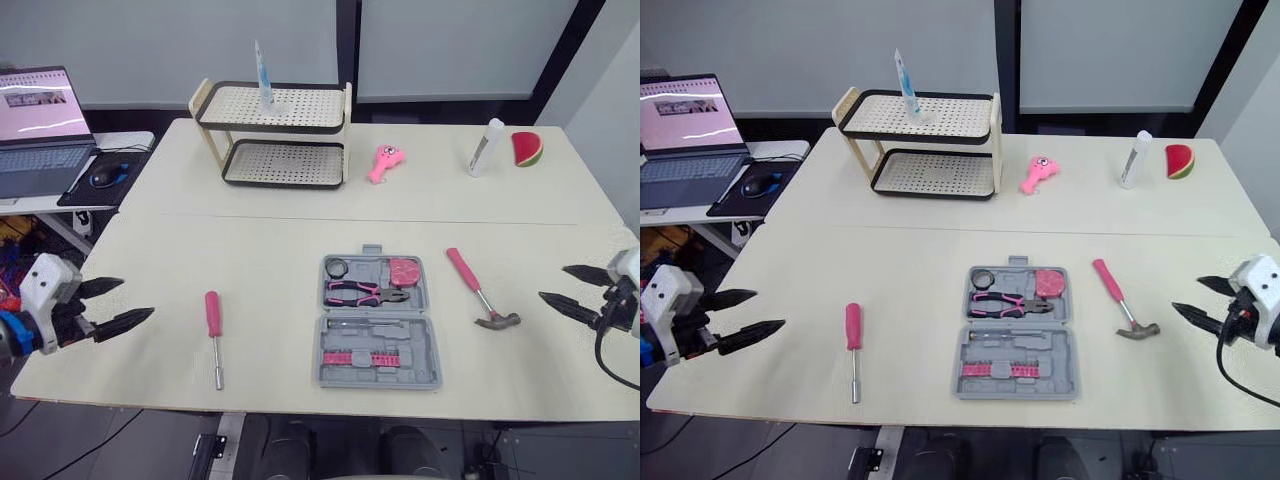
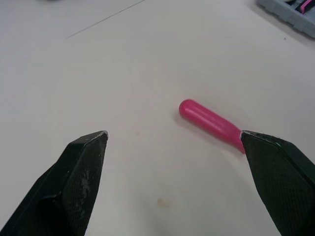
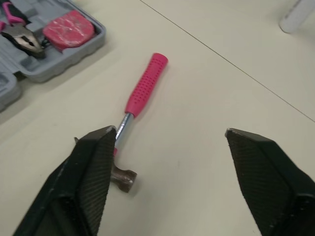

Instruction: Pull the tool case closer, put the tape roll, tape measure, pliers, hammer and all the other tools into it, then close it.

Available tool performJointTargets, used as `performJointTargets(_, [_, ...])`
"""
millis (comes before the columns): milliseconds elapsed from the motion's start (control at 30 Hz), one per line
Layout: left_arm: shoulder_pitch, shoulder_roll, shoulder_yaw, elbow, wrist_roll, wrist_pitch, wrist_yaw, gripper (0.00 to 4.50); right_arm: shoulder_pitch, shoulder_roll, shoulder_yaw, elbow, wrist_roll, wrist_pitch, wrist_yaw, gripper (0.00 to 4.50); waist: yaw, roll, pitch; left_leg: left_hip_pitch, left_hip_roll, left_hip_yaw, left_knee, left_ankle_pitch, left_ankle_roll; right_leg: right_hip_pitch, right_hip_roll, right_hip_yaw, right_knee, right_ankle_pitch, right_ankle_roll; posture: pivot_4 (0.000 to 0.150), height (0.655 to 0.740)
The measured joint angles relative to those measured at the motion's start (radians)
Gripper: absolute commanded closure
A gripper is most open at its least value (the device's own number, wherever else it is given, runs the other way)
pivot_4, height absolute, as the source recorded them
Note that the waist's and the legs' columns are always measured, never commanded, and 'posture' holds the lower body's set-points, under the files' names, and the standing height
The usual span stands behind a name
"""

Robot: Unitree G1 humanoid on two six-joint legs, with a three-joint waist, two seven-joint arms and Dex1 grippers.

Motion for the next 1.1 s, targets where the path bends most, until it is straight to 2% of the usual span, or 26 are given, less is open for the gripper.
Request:
performJointTargets(167, [-0.046,-0.010,0.004,0.127,0.019,-0.061,0.055,0.00,0.003,0.004,-0.017,0.077,0.001,-0.042,-0.046,0.03,0.001,0.000,0.000,0.000,0.000,0.000,0.000,0.000,0.000,0.000,0.000,0.000,0.001,0.000,0.000,0.150,0.7400])
performJointTargets(400, [-0.060,-0.010,0.004,0.145,0.020,-0.090,0.064,0.00,0.027,0.007,-0.018,0.076,0.002,-0.045,-0.089,0.03,-0.001,0.000,0.000,0.000,0.000,0.000,0.000,0.000,0.000,0.000,0.000,0.000,0.001,0.000,0.000,0.150,0.7400])
performJointTargets(467, [-0.076,-0.025,0.004,0.109,0.015,-0.076,0.078,0.00,0.055,0.016,-0.024,0.038,0.002,-0.019,-0.122,0.03,0.003,0.000,0.000,0.000,0.000,0.000,0.001,0.000,0.000,0.000,-0.001,0.000,0.001,0.000,0.000,0.150,0.7400])
performJointTargets(633, [-0.186,-0.049,-0.036,-0.134,-0.047,0.031,0.077,0.00,0.095,0.039,-0.026,-0.101,0.015,0.068,-0.179,0.03,0.007,-0.001,-0.001,-0.001,-0.001,0.000,0.002,0.000,-0.001,0.000,-0.003,0.000,0.001,0.000,0.000,0.150,0.7400])
performJointTargets(733, [-0.287,-0.066,-0.122,-0.262,-0.067,0.103,0.056,0.00,0.111,0.040,-0.010,-0.154,0.024,0.118,-0.191,0.03,0.006,-0.001,-0.001,-0.001,-0.001,0.000,0.002,0.002,-0.004,0.001,-0.002,-0.001,0.001,0.000,0.000,0.150,0.7400])
performJointTargets(900, [-0.494,-0.196,-0.399,-0.479,-0.074,0.146,-0.051,0.00,0.048,0.047,0.105,-0.202,0.028,0.199,-0.197,0.03,0.003,-0.001,-0.001,-0.002,-0.001,0.001,0.003,0.003,-0.004,0.002,0.000,0.001,0.000,0.000,0.000,0.150,0.7400])
performJointTargets(1100, [-0.557,-0.271,-0.557,-0.561,-0.065,0.159,-0.119,0.00,-0.048,0.078,0.189,-0.214,0.023,0.303,-0.264,0.03,-0.009,-0.001,-0.001,-0.002,0.005,0.003,0.001,0.003,-0.004,0.002,0.006,0.001,-0.001,0.000,0.000,0.150,0.7400])
